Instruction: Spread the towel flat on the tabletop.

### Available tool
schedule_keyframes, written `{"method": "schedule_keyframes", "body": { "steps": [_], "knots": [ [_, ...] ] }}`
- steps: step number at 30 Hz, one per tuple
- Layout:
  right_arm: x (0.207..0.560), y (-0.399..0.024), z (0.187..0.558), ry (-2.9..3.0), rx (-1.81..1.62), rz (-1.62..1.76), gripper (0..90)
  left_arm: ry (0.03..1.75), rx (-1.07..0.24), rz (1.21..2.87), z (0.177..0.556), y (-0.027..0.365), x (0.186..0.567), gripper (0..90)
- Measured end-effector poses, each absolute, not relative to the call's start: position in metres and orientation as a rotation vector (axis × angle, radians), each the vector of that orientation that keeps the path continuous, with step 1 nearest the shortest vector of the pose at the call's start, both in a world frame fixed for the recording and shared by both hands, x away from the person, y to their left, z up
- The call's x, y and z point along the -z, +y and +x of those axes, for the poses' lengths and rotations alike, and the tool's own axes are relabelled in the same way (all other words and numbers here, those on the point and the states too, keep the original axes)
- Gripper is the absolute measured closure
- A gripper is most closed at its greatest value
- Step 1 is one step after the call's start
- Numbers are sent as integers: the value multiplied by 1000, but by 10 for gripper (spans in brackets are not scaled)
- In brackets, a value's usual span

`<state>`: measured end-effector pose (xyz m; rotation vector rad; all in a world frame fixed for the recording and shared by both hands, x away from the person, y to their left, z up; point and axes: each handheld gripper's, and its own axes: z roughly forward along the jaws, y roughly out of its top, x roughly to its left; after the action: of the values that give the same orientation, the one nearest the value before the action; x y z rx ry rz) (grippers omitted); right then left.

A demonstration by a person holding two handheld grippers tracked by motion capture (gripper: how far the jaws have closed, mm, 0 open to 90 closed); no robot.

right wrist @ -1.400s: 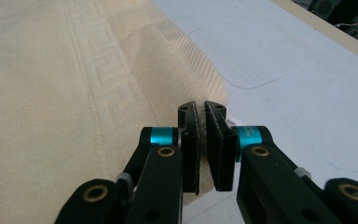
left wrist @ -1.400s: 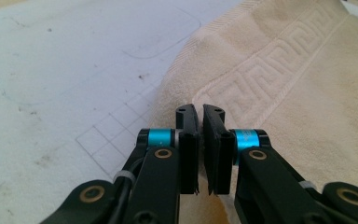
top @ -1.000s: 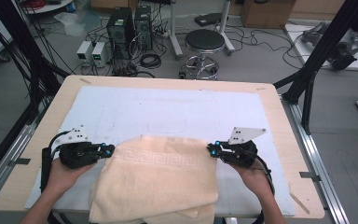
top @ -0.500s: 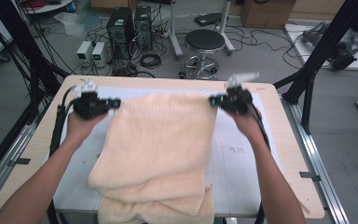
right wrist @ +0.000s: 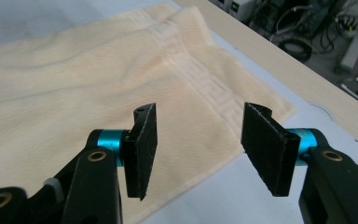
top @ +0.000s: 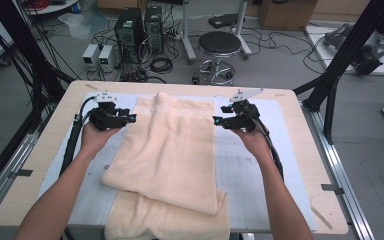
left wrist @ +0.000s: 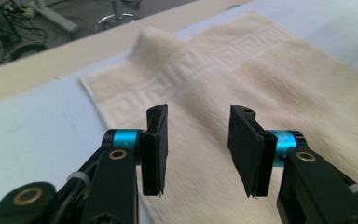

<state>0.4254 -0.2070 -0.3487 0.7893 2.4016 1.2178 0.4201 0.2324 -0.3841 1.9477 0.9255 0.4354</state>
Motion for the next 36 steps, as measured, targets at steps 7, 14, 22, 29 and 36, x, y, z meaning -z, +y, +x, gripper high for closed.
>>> {"method": "schedule_keyframes", "body": {
  "steps": [7,14,22,29,36],
  "knots": [
    [367,-196,377,2430,-1289,714,454,892,-384,1923,382,237,401,561],
    [404,-189,372,2508,-1203,701,470,880,-335,1921,358,243,418,533],
    [442,-185,390,2590,-1127,776,560,965,-341,2029,359,243,440,537],
    [441,-182,392,2613,-1128,720,839,1004,-376,2039,362,243,444,695],
    [440,-201,400,2579,-1120,795,857,1026,-394,2017,366,239,445,740]
  ]
}}
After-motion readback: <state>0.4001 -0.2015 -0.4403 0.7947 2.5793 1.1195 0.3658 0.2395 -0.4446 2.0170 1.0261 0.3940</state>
